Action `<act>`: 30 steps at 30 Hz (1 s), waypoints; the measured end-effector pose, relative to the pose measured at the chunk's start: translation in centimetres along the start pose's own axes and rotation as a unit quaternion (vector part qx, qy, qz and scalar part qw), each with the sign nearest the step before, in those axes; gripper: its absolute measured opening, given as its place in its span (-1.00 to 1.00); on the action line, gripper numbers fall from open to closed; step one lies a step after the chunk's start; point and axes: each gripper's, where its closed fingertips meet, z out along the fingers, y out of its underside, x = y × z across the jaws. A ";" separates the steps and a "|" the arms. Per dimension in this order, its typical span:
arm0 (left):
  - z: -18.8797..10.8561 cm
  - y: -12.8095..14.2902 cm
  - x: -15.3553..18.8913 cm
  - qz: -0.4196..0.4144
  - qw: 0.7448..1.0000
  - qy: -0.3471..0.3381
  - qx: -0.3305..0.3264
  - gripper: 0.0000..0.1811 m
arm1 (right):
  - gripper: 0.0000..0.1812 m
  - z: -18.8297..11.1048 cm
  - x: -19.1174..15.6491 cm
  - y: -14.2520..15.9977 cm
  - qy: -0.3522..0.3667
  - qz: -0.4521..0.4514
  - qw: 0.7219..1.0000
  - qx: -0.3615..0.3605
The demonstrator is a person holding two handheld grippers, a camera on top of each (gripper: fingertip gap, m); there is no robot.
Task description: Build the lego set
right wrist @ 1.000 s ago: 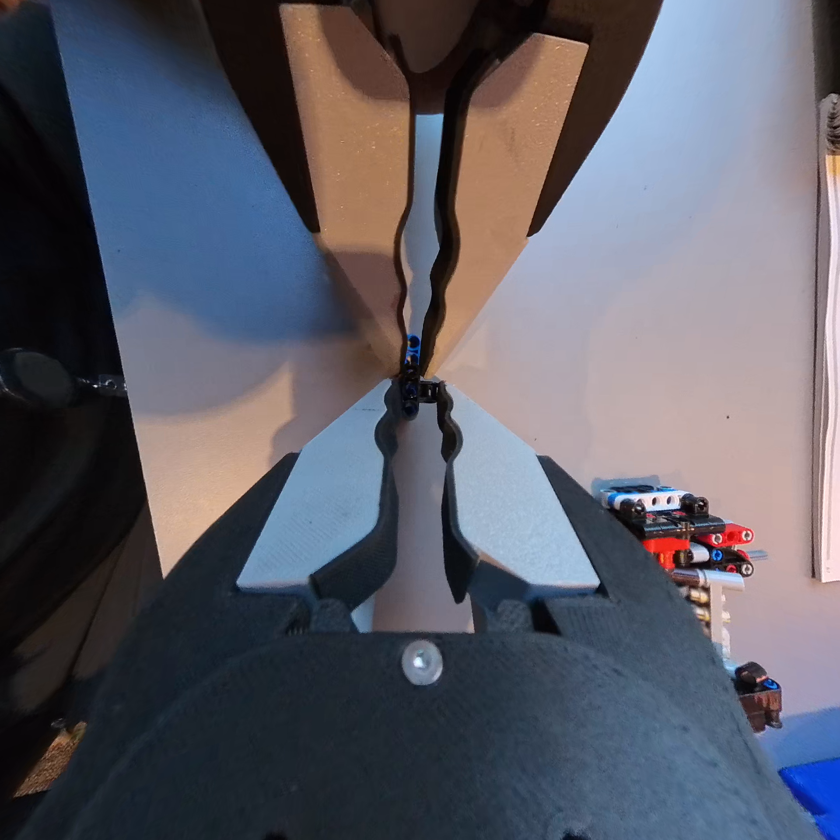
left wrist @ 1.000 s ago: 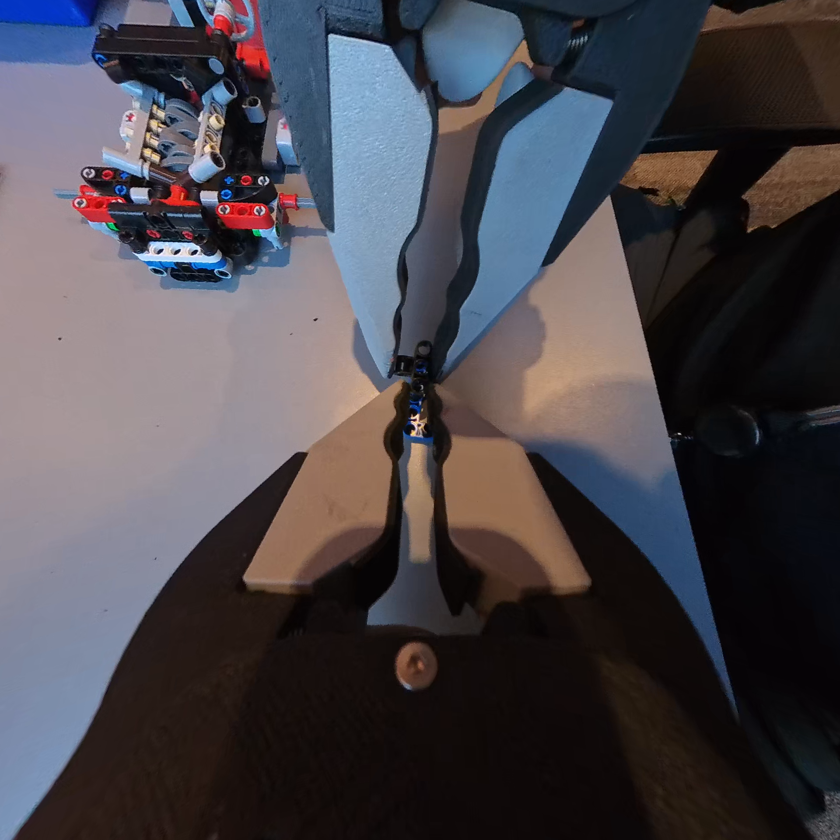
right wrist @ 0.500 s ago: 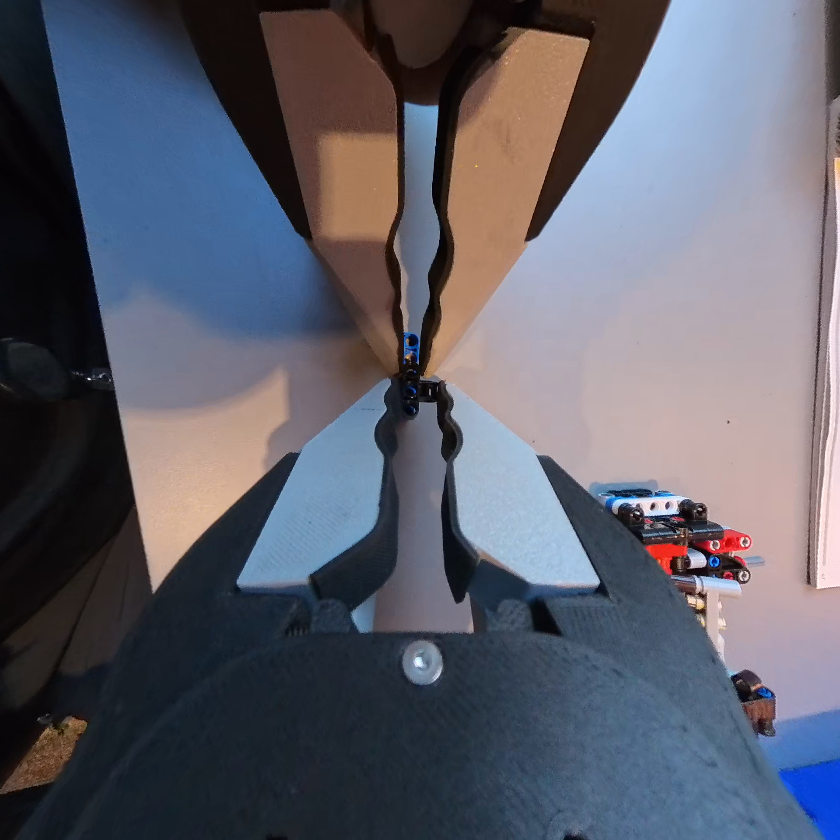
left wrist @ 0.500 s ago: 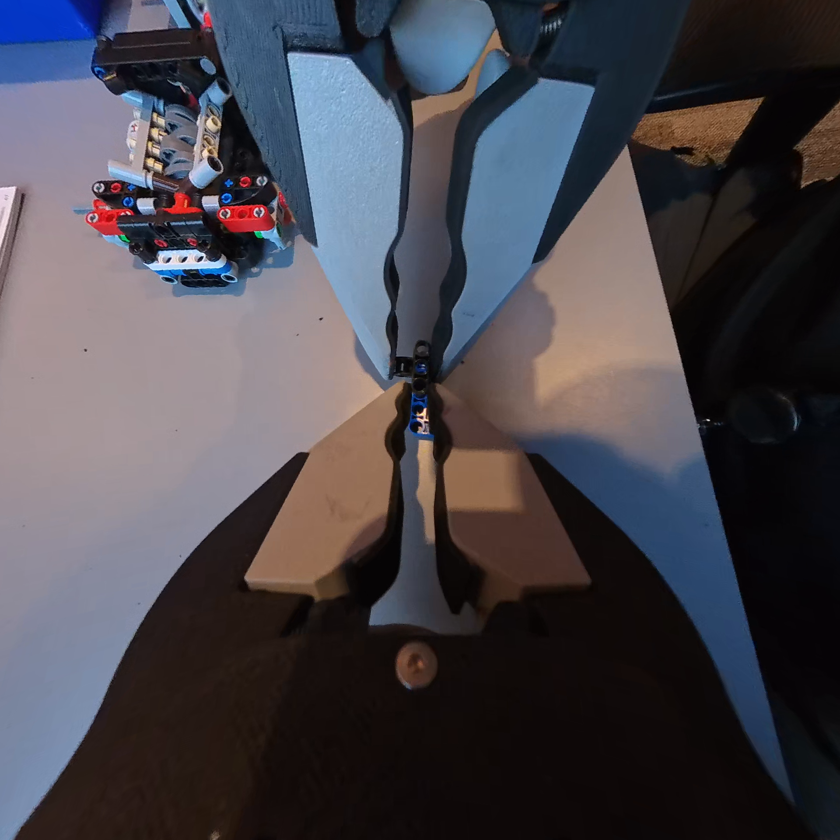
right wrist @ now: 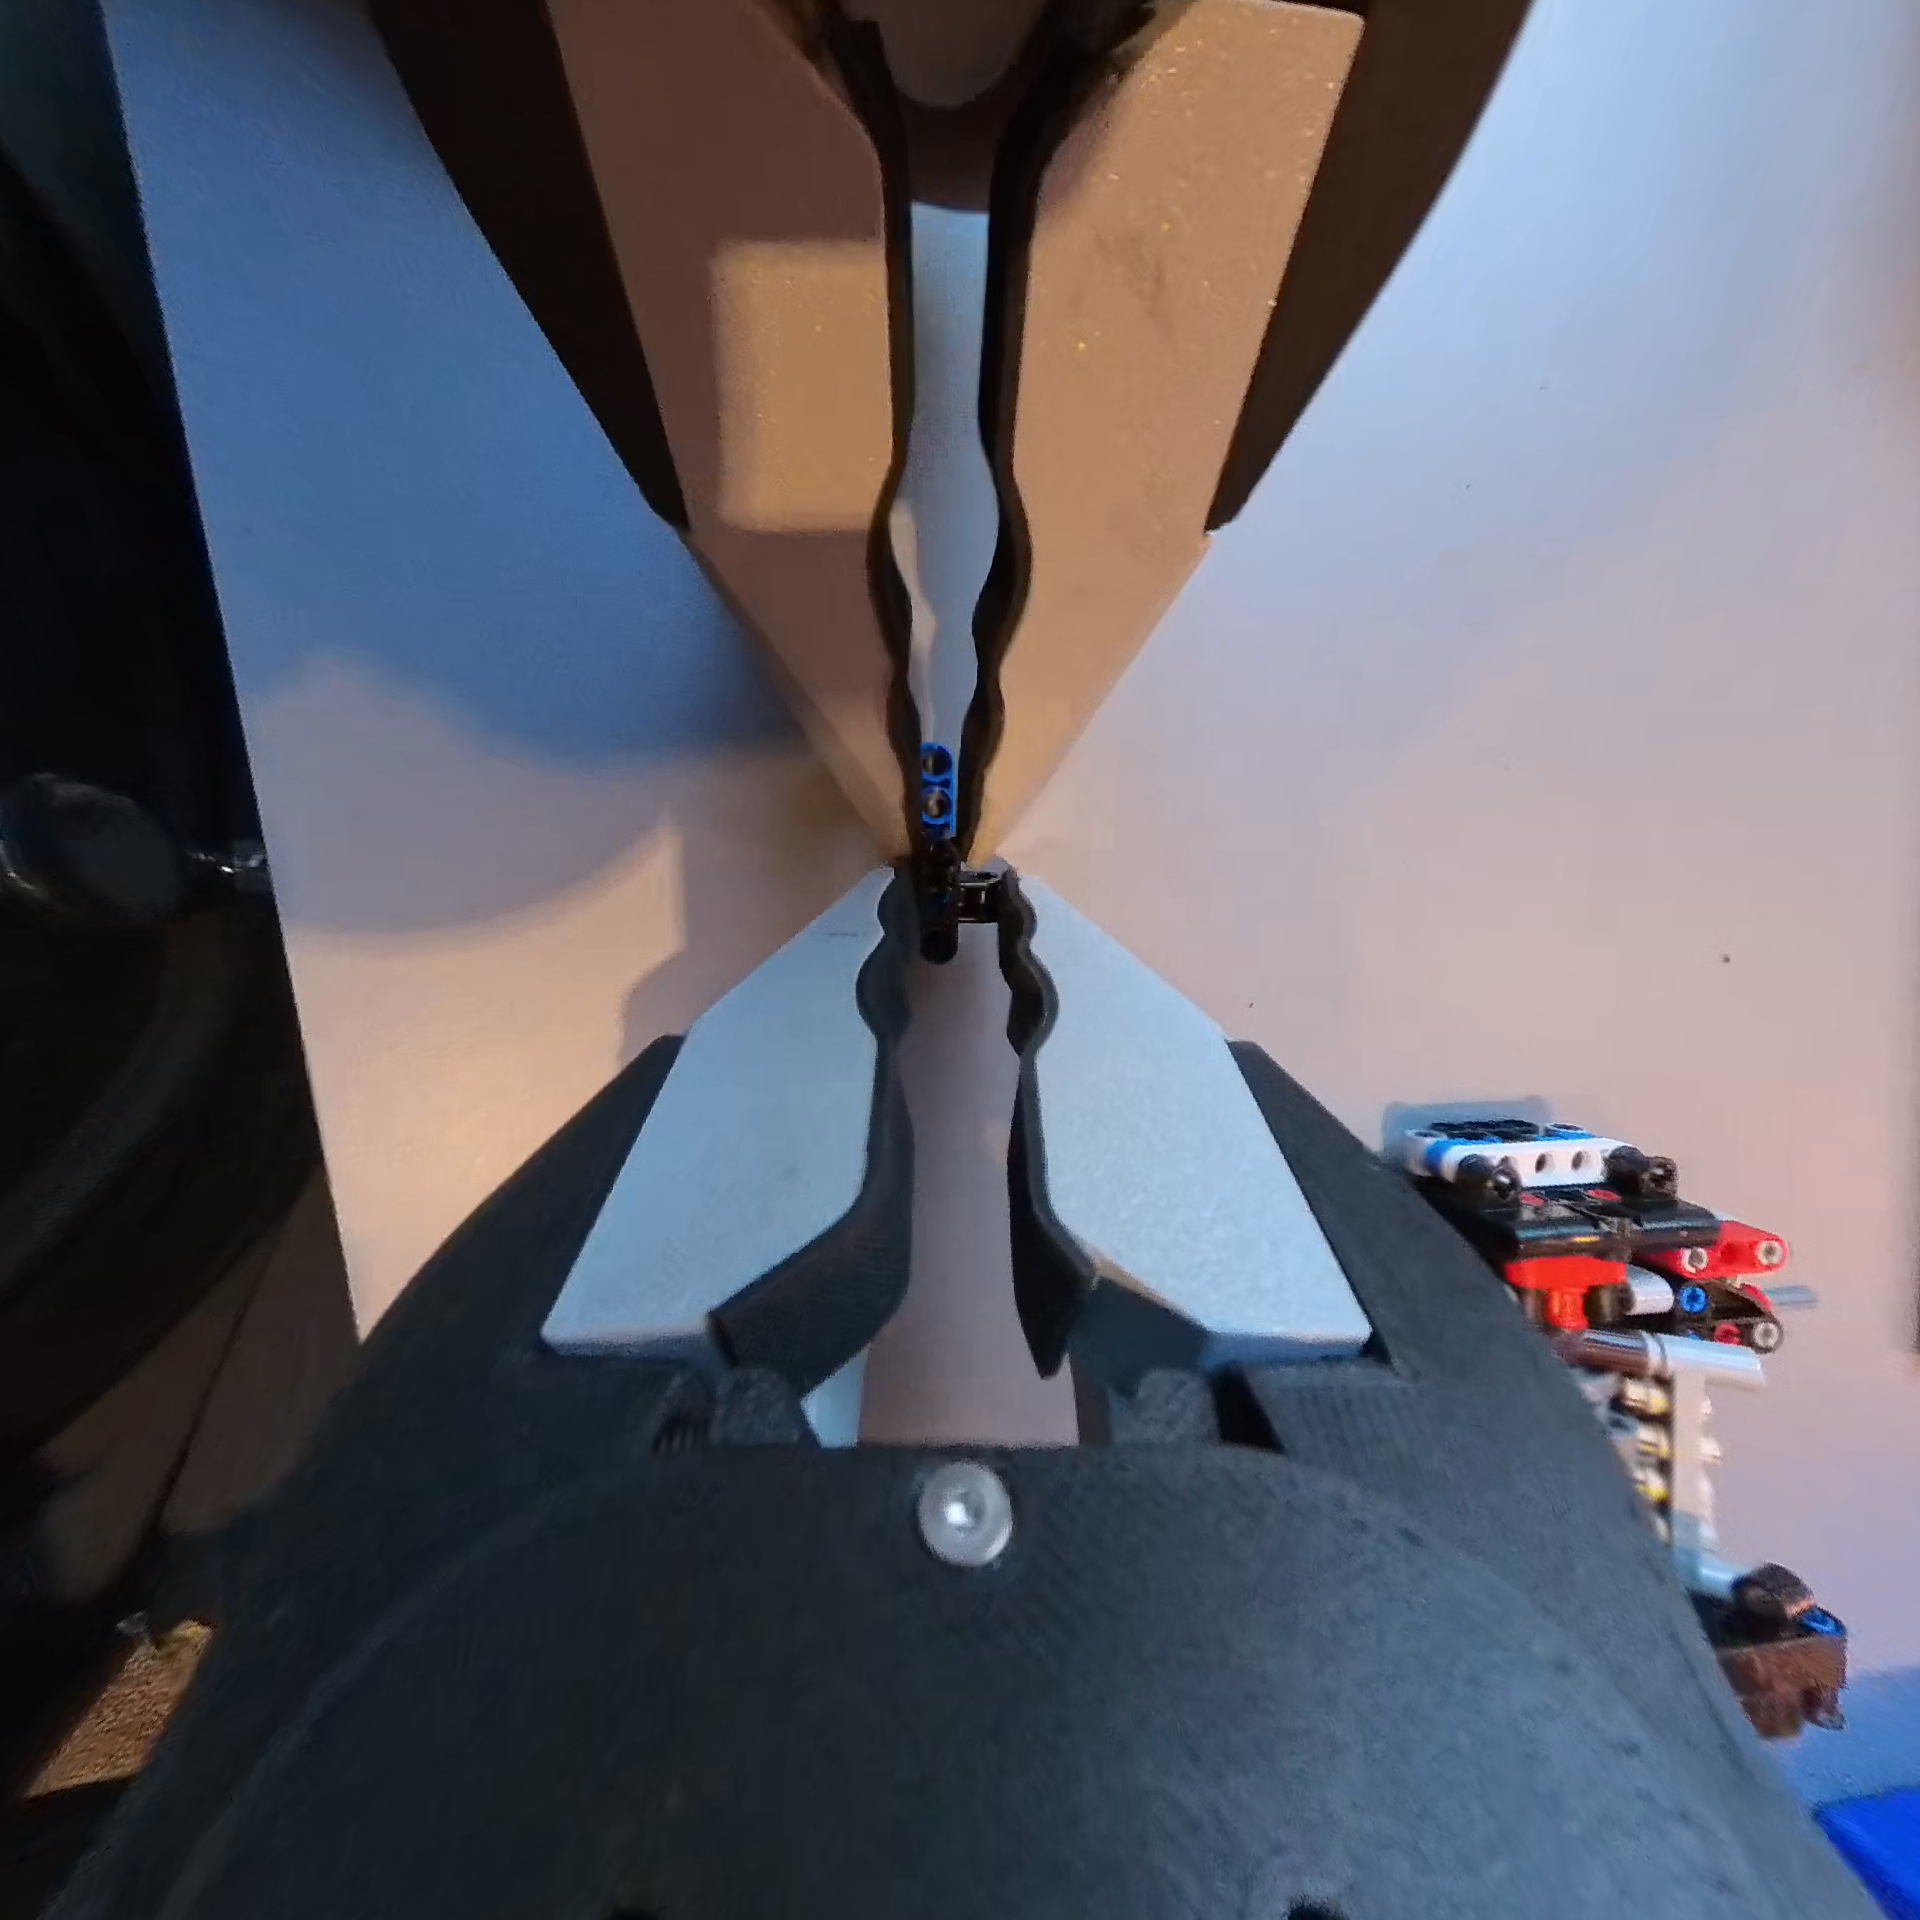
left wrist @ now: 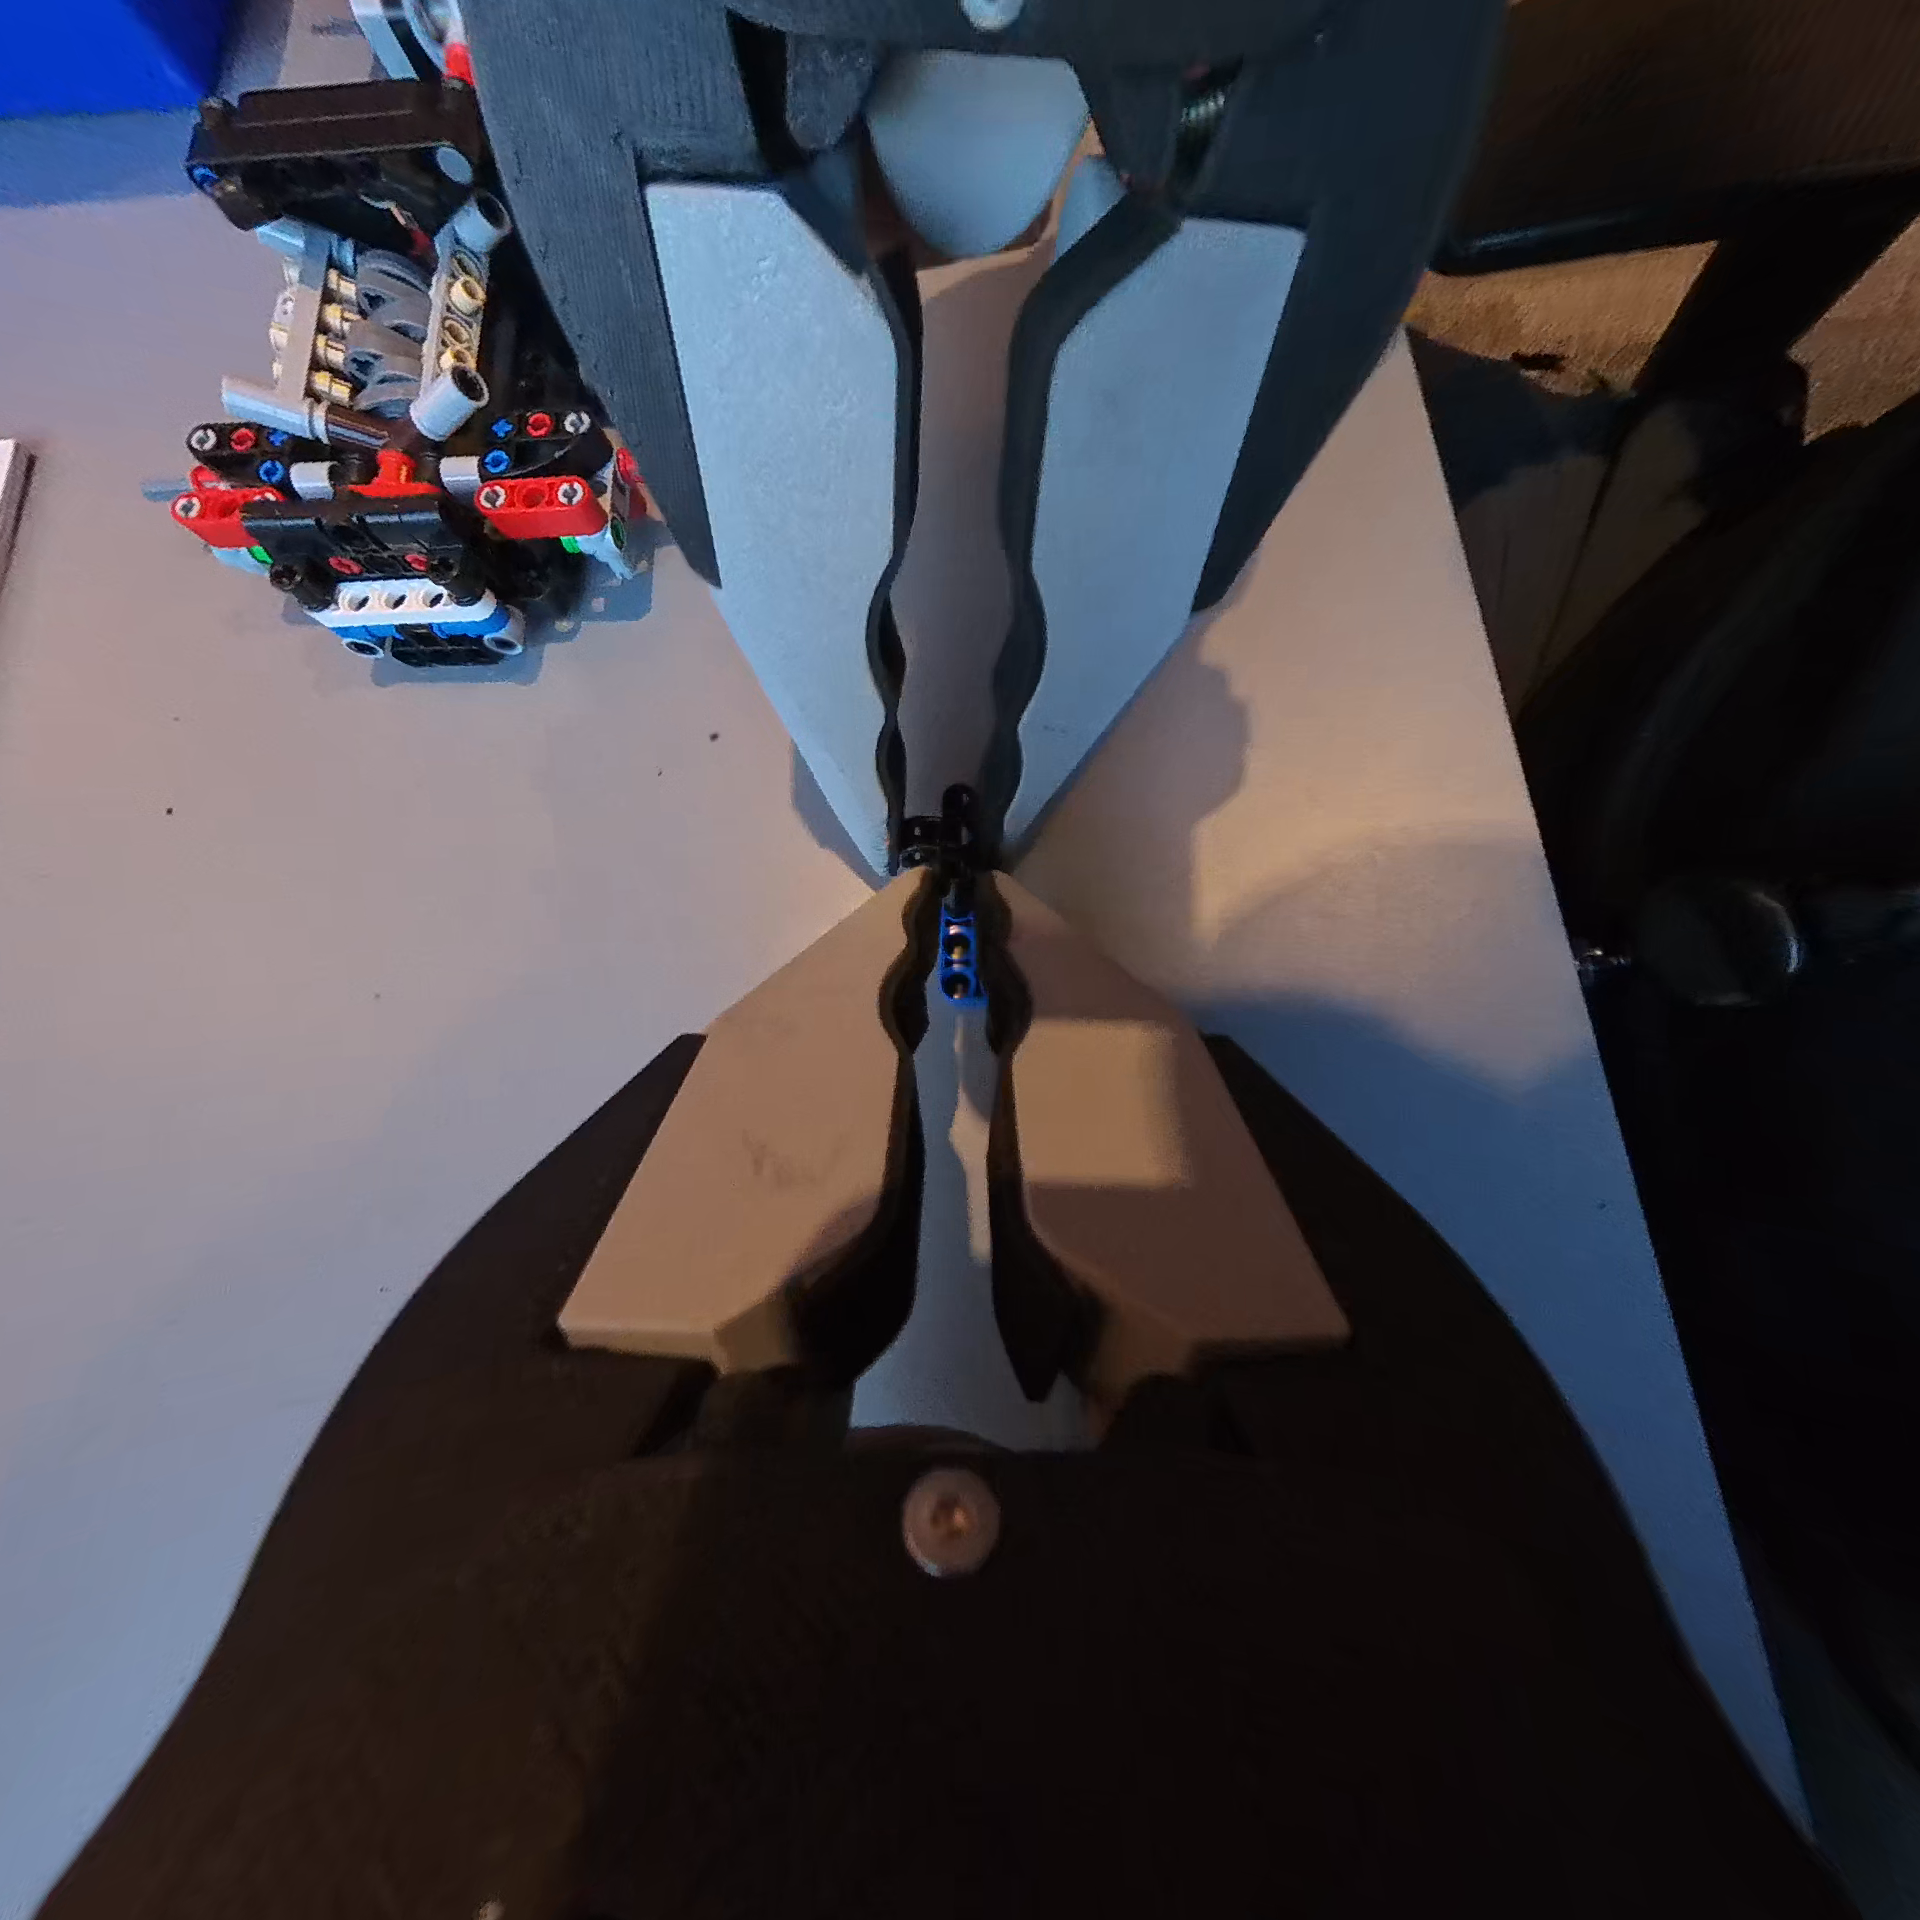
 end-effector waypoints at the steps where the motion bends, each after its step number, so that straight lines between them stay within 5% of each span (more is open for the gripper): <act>1: 0.0 0.0 0.0 -0.002 1.000 0.002 0.007 -0.96 | -0.87 0.0 0.0 0.0 0.001 -0.003 1.000 -0.002; 5: 0.0 0.0 0.0 -0.009 1.000 0.014 0.026 -0.96 | -0.86 0.0 0.0 -0.1 -0.001 0.008 1.000 0.000; 12: -0.2 0.1 -0.3 -0.021 0.998 0.026 0.052 -0.96 | -0.85 -1.2 0.7 -0.8 -0.019 0.081 0.990 0.114; 15: -0.2 0.1 -0.3 -0.023 0.997 0.036 0.065 -0.96 | -1.00 -1.7 0.7 -1.5 -0.028 0.090 0.985 0.148; 22: -0.3 0.1 -0.3 -0.024 0.996 0.041 0.069 -0.96 | -1.00 -2.9 0.5 -3.2 -0.017 0.059 0.985 0.163; 27: -0.3 0.4 -0.2 -0.023 0.997 0.044 0.067 -0.96 | -1.00 -0.7 0.2 -1.5 -0.018 0.057 0.994 0.088; 30: -0.3 0.4 -0.2 -0.019 0.997 0.039 0.066 -0.96 | -1.00 -2.3 0.5 -3.1 -0.004 0.047 0.991 0.122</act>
